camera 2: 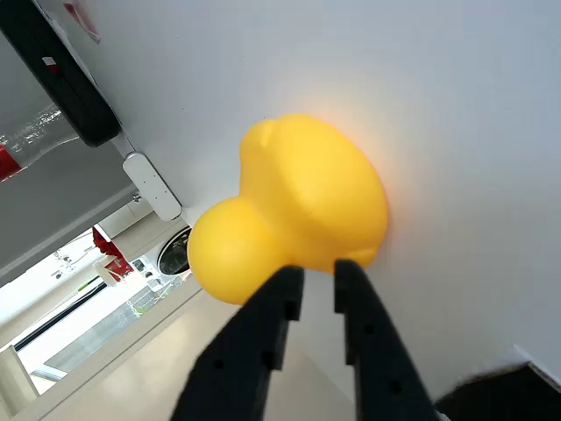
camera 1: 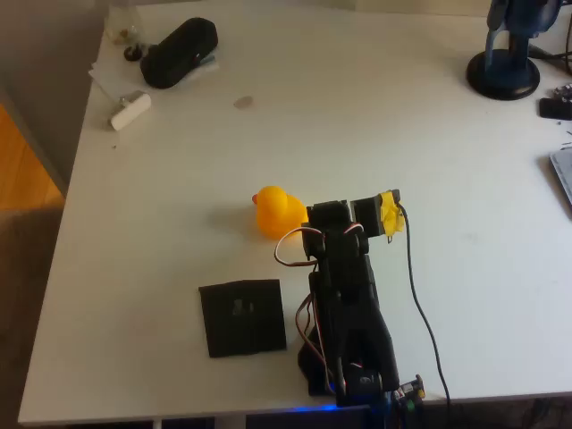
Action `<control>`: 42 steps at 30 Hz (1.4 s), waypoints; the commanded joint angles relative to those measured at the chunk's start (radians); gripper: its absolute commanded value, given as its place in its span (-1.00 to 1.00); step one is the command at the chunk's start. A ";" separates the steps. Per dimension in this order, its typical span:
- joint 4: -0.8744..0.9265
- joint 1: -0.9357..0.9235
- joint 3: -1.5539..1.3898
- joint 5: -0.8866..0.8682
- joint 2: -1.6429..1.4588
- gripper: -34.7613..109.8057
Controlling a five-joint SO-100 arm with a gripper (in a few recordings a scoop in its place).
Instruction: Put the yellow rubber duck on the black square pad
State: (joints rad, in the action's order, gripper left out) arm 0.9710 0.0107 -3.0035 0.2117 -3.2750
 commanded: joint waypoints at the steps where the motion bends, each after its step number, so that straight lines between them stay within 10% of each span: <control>1: 0.000 0.003 -0.011 0.014 -0.018 -0.47; 42: 0.000 0.003 0.152 0.015 -0.003 -0.47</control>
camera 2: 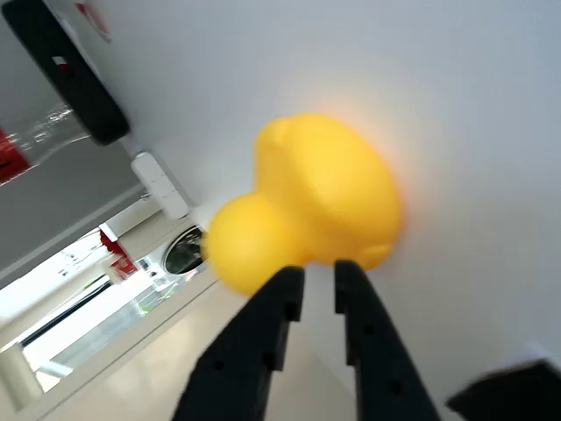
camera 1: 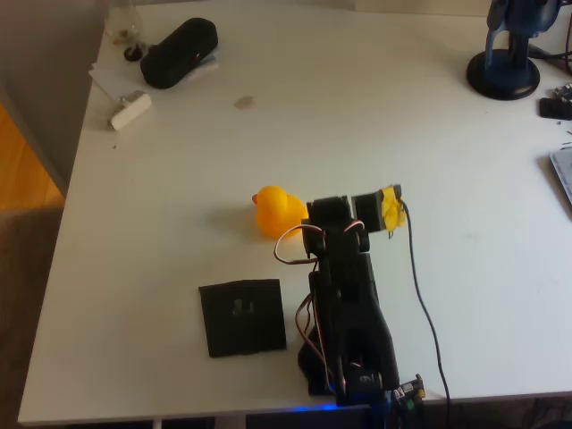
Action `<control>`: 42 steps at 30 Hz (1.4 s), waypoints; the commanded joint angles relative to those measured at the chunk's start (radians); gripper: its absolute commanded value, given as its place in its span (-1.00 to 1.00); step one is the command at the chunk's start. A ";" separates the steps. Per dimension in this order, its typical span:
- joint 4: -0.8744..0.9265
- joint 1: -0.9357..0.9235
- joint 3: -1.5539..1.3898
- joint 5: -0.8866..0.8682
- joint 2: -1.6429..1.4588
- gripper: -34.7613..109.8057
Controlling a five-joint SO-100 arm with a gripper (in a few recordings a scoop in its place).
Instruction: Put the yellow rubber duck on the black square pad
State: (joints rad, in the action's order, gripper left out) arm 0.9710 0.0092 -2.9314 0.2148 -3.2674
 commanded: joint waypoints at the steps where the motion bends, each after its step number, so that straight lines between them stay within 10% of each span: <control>1: 0.000 0.005 0.104 0.012 -0.011 -0.47; 23: -0.002 0.005 0.698 0.012 0.772 -0.47; 42: 0.011 0.175 0.758 0.238 0.818 -0.47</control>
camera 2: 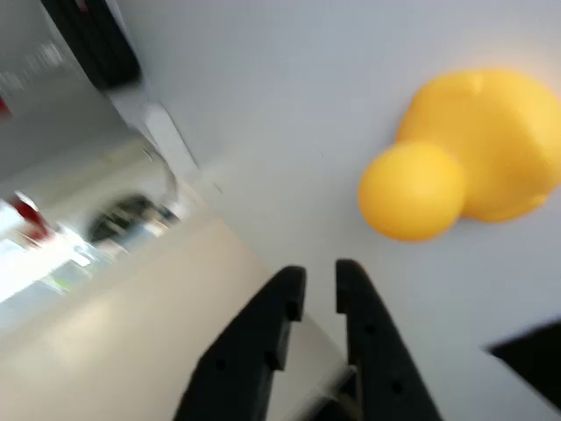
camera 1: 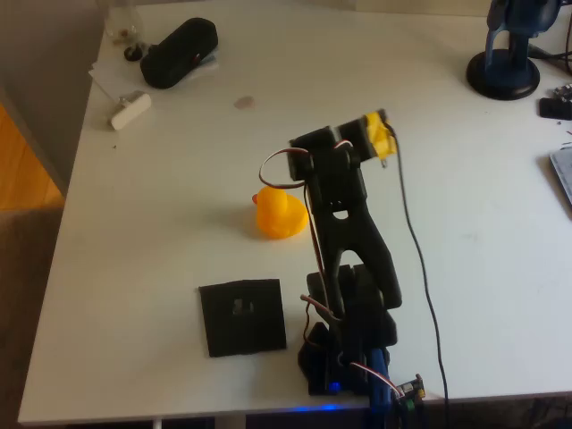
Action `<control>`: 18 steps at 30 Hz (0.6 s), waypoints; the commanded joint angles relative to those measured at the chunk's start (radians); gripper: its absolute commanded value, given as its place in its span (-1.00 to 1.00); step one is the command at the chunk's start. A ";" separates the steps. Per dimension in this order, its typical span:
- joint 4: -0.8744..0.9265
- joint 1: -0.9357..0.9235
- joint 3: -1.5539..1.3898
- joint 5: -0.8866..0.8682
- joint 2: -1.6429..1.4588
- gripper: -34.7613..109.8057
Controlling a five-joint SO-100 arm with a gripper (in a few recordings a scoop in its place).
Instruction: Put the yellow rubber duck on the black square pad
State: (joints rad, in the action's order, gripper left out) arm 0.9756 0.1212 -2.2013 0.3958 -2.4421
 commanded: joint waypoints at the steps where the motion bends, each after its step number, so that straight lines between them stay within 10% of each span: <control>1: 0.006 0.083 0.028 0.063 -0.014 -0.47; 18: 0.009 0.169 -0.150 0.067 -0.018 -0.46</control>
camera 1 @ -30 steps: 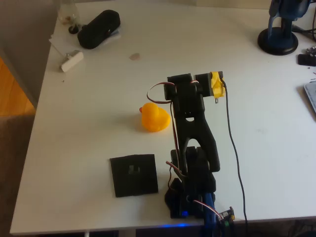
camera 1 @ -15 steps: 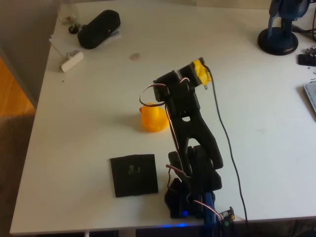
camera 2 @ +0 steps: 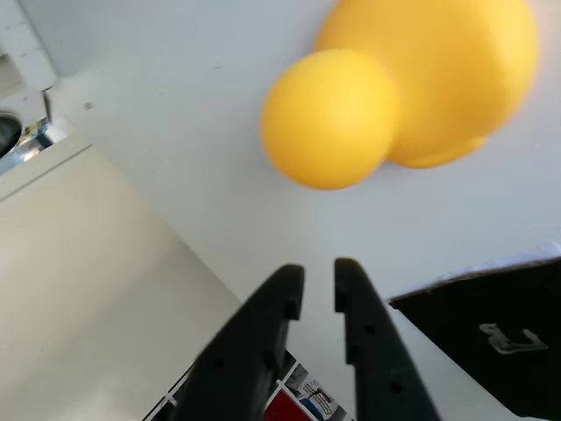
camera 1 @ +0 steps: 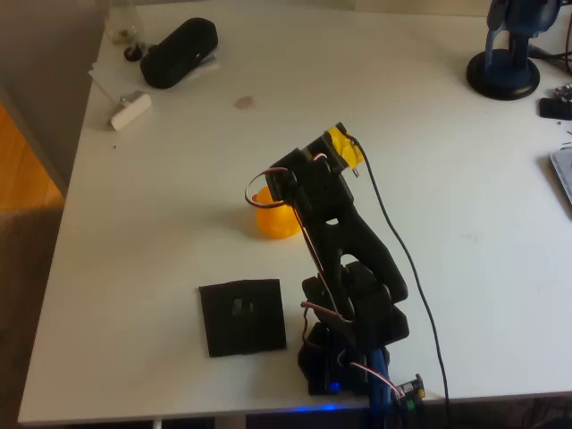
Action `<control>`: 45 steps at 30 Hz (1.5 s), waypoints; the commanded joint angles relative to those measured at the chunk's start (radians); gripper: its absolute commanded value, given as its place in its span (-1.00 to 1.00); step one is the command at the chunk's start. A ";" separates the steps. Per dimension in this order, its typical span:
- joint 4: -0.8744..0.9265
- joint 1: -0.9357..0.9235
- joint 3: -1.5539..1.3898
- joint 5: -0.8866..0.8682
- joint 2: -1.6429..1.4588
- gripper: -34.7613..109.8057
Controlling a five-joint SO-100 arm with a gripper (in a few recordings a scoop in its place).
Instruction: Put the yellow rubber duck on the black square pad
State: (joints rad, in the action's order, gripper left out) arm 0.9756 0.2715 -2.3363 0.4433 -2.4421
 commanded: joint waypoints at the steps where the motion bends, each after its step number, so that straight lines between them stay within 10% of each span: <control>1: 0.009 0.018 -0.015 0.020 -0.018 -0.44; 11: 0.009 0.017 -0.017 0.020 -0.006 -0.11; 45: 0.483 0.014 0.649 -0.164 0.578 -0.11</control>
State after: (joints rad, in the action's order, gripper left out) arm 1.4358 0.2792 -1.7119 0.2684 -1.8730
